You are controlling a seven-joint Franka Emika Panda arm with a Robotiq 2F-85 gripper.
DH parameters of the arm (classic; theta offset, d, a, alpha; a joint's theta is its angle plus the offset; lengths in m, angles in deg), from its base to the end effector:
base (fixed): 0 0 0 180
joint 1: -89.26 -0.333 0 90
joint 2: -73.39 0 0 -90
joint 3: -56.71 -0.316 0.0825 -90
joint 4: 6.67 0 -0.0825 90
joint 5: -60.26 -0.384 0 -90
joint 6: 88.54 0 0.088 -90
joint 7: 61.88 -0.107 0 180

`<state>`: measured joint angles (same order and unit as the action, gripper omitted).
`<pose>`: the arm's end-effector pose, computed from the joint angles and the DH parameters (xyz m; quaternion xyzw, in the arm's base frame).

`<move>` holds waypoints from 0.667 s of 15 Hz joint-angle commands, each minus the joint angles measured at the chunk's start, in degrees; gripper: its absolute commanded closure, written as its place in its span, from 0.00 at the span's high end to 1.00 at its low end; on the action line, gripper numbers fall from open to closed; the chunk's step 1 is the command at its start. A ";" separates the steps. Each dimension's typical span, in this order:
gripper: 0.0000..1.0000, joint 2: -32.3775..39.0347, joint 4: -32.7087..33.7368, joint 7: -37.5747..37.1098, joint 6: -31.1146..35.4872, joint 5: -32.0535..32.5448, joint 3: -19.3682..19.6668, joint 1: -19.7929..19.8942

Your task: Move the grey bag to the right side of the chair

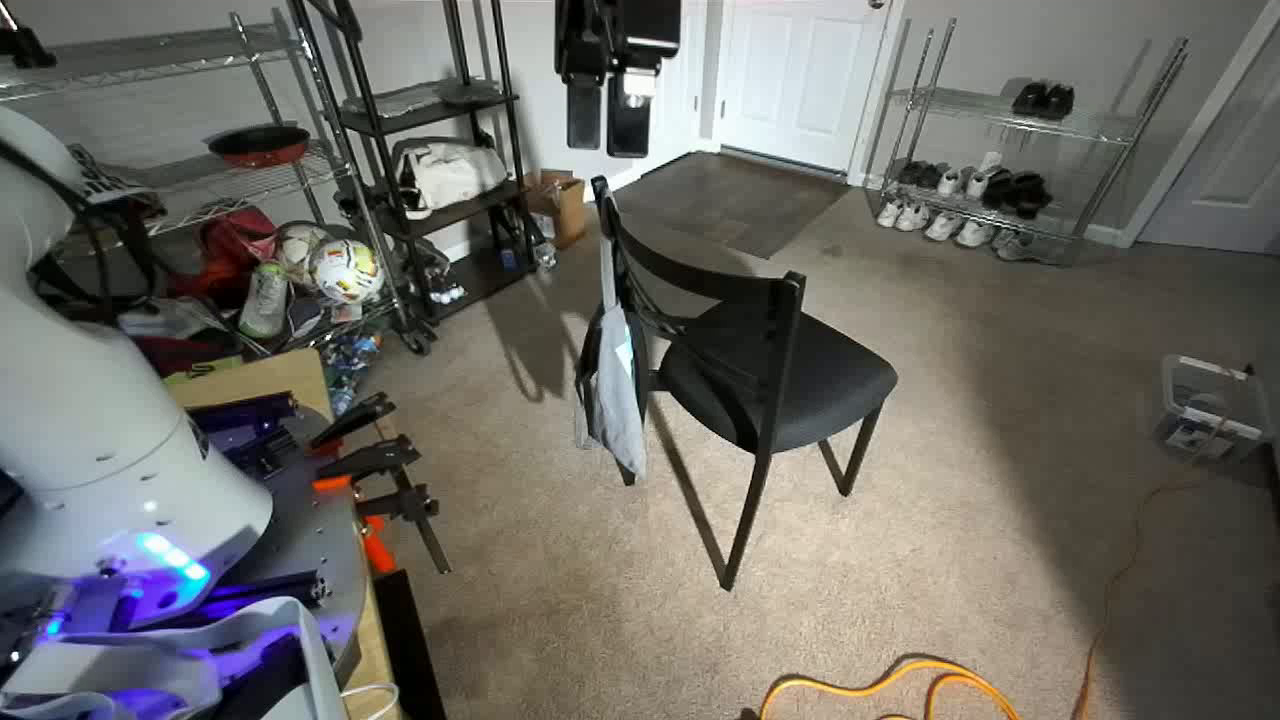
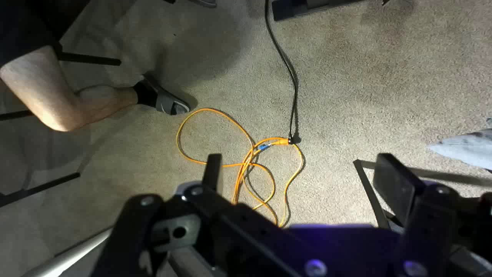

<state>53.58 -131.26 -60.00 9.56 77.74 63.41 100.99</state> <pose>0.4067 -0.1700 0.5255 0.9840 -0.1079 -0.0795 0.1174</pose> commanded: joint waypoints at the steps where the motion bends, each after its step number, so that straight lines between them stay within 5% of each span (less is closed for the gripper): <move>1: 1.00 0.00 0.14 -0.20 -0.22 0.22 0.76 -0.90; 10: 1.00 6.15 4.01 4.87 2.67 2.47 -6.32 -10.19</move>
<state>55.38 -130.32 -56.65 11.07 77.86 59.94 93.54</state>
